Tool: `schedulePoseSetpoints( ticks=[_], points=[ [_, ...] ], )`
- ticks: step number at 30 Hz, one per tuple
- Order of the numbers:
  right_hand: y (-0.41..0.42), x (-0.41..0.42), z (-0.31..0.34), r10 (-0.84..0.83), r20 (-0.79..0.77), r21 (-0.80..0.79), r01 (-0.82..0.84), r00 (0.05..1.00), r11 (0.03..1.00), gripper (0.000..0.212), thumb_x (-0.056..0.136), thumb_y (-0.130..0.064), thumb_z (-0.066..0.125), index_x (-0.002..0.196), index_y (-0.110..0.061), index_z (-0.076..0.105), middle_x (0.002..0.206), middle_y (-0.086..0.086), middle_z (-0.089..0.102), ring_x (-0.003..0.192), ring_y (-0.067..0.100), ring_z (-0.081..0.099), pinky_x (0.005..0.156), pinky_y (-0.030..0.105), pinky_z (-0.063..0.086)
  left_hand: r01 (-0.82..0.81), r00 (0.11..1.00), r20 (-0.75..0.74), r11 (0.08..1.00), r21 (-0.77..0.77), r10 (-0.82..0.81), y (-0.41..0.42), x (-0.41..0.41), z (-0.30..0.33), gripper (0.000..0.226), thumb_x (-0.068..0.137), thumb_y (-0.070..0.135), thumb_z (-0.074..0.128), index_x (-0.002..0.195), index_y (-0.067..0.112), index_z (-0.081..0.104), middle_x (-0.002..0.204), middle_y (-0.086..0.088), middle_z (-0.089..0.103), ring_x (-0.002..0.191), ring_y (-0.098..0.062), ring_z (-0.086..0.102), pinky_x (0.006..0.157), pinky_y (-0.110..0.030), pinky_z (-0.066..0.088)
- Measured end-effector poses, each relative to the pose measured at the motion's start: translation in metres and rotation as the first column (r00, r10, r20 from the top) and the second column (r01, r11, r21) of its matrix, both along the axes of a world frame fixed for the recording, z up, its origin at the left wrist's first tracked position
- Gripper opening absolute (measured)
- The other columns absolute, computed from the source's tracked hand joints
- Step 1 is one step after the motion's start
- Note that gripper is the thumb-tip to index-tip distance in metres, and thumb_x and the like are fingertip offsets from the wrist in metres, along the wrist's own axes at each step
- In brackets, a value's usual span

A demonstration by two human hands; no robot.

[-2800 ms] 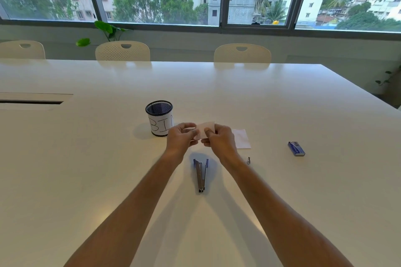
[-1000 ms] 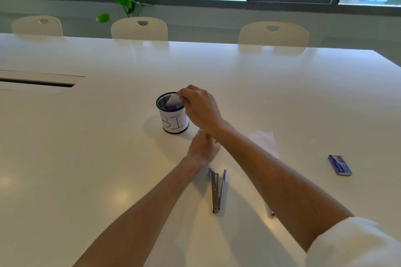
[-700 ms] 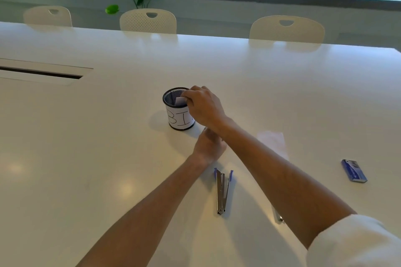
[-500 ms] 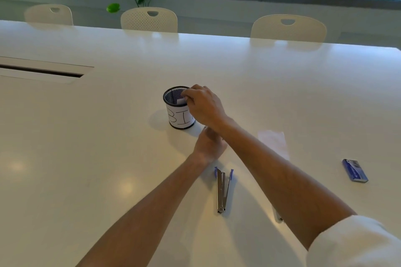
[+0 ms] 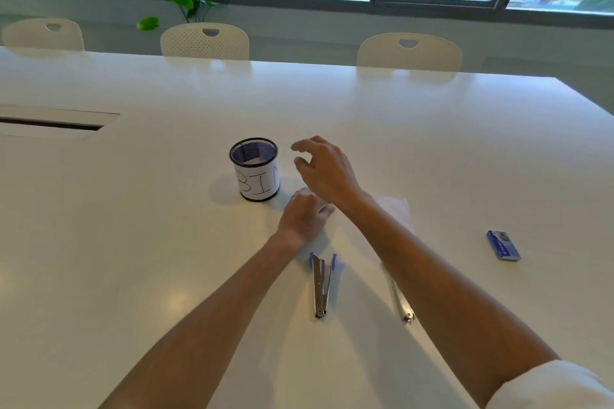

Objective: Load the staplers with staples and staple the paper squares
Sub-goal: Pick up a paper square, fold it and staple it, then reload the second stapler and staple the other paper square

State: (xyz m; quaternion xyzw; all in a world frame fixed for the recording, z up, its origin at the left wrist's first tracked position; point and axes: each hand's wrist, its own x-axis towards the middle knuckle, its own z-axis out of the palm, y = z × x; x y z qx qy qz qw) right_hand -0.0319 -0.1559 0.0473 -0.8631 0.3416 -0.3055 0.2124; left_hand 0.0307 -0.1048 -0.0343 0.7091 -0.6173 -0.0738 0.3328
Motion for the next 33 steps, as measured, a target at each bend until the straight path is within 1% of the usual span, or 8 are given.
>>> schedulePoseSetpoints(
  ticks=[3,5,8,13,17,21,26,33],
  points=[
    [0.002,-0.034,-0.006,-0.08,-0.063,0.025,0.082,0.995,0.996,0.03,0.09,-0.024,0.055,0.119,-0.021,0.065,0.118,-0.002,0.064,0.091,0.019,0.065,0.077,0.028,0.045,0.005,0.998,0.055,1.0,-0.026,-0.004,-0.002,0.001,-0.003,0.016,0.088,0.019,0.057,0.093,0.009,0.068,0.1,-0.007,0.066,0.089,-0.023,0.06,0.082,-0.035,0.049],
    [0.006,-0.058,-0.011,-0.137,-0.115,0.036,0.142,0.984,0.989,0.03,0.089,-0.025,0.056,0.118,-0.021,0.065,0.118,0.0,0.065,0.094,0.02,0.064,0.079,0.029,0.046,0.024,0.998,0.051,0.999,-0.035,-0.022,-0.003,0.001,-0.003,0.014,0.086,0.019,0.059,0.095,0.012,0.069,0.106,-0.002,0.066,0.094,-0.02,0.06,0.087,-0.034,0.048],
    [0.014,-0.093,-0.018,-0.222,-0.189,0.052,0.236,0.957,0.97,0.03,0.089,-0.028,0.057,0.117,-0.021,0.066,0.117,0.0,0.066,0.1,0.022,0.063,0.084,0.032,0.049,0.034,0.999,0.023,0.998,-0.055,-0.033,-0.003,0.0,-0.004,0.01,0.085,0.017,0.063,0.089,0.012,0.07,0.103,0.0,0.066,0.092,-0.018,0.061,0.087,-0.033,0.047],
    [0.033,-0.14,-0.022,-0.307,-0.325,0.085,0.351,0.894,0.933,0.037,0.082,-0.039,0.062,0.113,-0.019,0.066,0.106,0.001,0.069,0.097,0.022,0.064,0.078,0.031,0.047,0.033,0.999,0.007,0.999,-0.013,-0.033,0.0,-0.003,0.0,0.011,0.087,0.018,0.062,0.09,0.01,0.069,0.104,-0.001,0.065,0.093,-0.018,0.06,0.087,-0.032,0.047],
    [0.052,-0.16,-0.025,-0.35,-0.473,0.01,0.402,0.809,0.916,0.048,0.079,-0.052,0.063,0.106,-0.012,0.067,0.106,0.008,0.068,0.094,0.028,0.064,0.08,0.036,0.053,0.066,0.997,-0.036,0.996,0.056,-0.064,0.001,-0.005,0.007,0.018,0.09,0.021,0.058,0.095,0.007,0.069,0.107,-0.003,0.064,0.097,-0.02,0.059,0.089,-0.032,0.045],
    [0.07,-0.167,-0.032,-0.361,-0.558,-0.029,0.416,0.748,0.909,0.063,0.077,-0.067,0.06,0.106,-0.012,0.065,0.106,0.008,0.063,0.091,0.026,0.062,0.077,0.035,0.052,0.103,0.993,-0.062,0.99,0.095,-0.098,0.005,-0.005,0.016,0.025,0.095,0.025,0.054,0.103,0.006,0.068,0.112,-0.009,0.065,0.102,-0.023,0.059,0.09,-0.032,0.045],
    [0.084,-0.166,-0.038,-0.38,-0.562,-0.042,0.434,0.735,0.9,0.055,0.08,-0.058,0.062,0.11,-0.011,0.062,0.107,0.009,0.06,0.097,0.028,0.06,0.075,0.034,0.047,0.132,0.987,-0.095,0.99,0.054,-0.126,0.014,-0.015,0.021,0.027,0.096,0.027,0.053,0.107,0.008,0.068,0.116,-0.007,0.066,0.108,-0.023,0.059,0.091,-0.029,0.042],
    [0.087,-0.163,-0.036,-0.408,-0.498,-0.039,0.45,0.765,0.892,0.035,0.081,-0.041,0.066,0.096,-0.01,0.061,0.098,0.011,0.065,0.087,0.028,0.062,0.066,0.029,0.042,0.163,0.968,-0.182,0.984,-0.073,-0.173,0.032,-0.046,0.029,0.022,0.093,0.027,0.057,0.105,0.013,0.07,0.111,-0.002,0.069,0.102,-0.015,0.061,0.083,-0.019,0.039]
  ],
)
